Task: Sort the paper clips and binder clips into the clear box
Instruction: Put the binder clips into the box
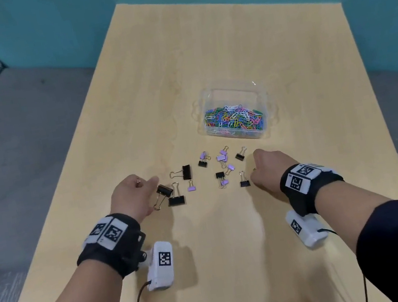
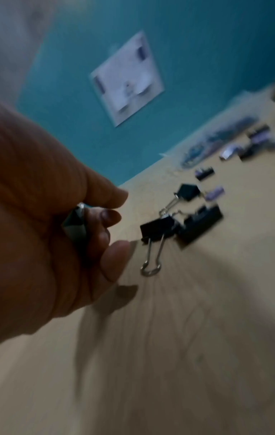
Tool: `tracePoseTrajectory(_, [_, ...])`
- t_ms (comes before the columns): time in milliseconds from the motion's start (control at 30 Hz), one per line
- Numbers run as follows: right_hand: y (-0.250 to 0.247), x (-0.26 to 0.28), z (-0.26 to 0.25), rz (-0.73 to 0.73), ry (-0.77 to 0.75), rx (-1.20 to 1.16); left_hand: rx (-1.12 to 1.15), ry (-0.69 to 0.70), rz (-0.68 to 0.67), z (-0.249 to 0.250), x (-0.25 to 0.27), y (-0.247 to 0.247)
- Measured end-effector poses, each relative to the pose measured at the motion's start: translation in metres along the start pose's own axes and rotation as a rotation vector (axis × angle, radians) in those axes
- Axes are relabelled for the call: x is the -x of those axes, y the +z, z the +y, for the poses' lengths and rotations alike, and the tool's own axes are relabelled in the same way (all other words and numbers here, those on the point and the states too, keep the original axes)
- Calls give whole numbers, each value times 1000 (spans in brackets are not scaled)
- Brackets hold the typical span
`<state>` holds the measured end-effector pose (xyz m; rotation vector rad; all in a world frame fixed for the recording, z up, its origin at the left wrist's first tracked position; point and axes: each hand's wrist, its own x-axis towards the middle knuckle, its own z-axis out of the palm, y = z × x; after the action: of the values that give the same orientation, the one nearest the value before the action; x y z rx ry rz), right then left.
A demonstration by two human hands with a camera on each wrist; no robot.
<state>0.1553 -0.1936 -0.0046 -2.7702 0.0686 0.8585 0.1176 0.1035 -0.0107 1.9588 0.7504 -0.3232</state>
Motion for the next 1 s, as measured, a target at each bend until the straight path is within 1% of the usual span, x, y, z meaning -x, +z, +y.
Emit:
tracePoseTrajectory(67, [2,2,3,8,5,19,-400,164,7,6,3,4])
tracePoseTrajectory(100, [3,3,5,25,15,-10,-532,221,-19,8,3,6])
tracePoseTrajectory(167, [7,4,14,79,62,-151,-694,295,-70,10,1,11])
tracePoseTrajectory(233, [11,6,22,145,128,-384,-770,325,-107,12,-2,16])
tracePoseTrajectory(300, [16,10,27,166,190,-725,-777,320,-140,16,-4,19])
tracePoseTrajectory(367, [20,16,29,101,254,-1112,-771,300,-151,19,-2,19])
tracePoseTrajectory(433, [23,23,26,33,299,-1377,-819,317,-137,21,1,20])
tracePoseTrajectory(500, [24,26,23,14,305,-1512,-882,371,-112,21,2,21])
tracePoseTrajectory(533, [24,26,20,16,296,-1505,-896,390,-95,19,2,23])
tracePoseTrajectory(567, [23,25,17,27,283,-1426,-892,400,-86,18,2,23])
tracePoseTrajectory(600, [23,24,13,51,272,-1296,-869,389,-87,16,2,23])
tracePoseTrajectory(633, [24,24,11,87,253,-1142,-800,359,-89,14,0,22])
tracePoseTrajectory(667, [25,23,9,129,214,-977,-656,294,-94,12,-2,20])
tracePoseTrajectory(700, [26,22,8,159,162,-813,-402,198,-100,10,-4,17])
tracePoseTrajectory(767, [25,24,5,194,64,-521,269,-55,-139,7,-5,9])
tracePoseTrajectory(800, [24,25,2,197,24,-394,545,-164,-183,5,-3,4])
tracePoseTrajectory(833, [22,27,-1,198,-17,-285,744,-239,-240,2,0,-1])
tracePoseTrajectory(900, [19,26,-8,172,-85,-129,960,-333,-318,-3,7,-7])
tracePoseTrajectory(967, [21,22,-13,123,-120,-14,1027,-366,-342,-6,14,-11])
tracePoseTrajectory(1000, [23,21,-14,96,-130,45,1034,-357,-338,-7,17,-11])
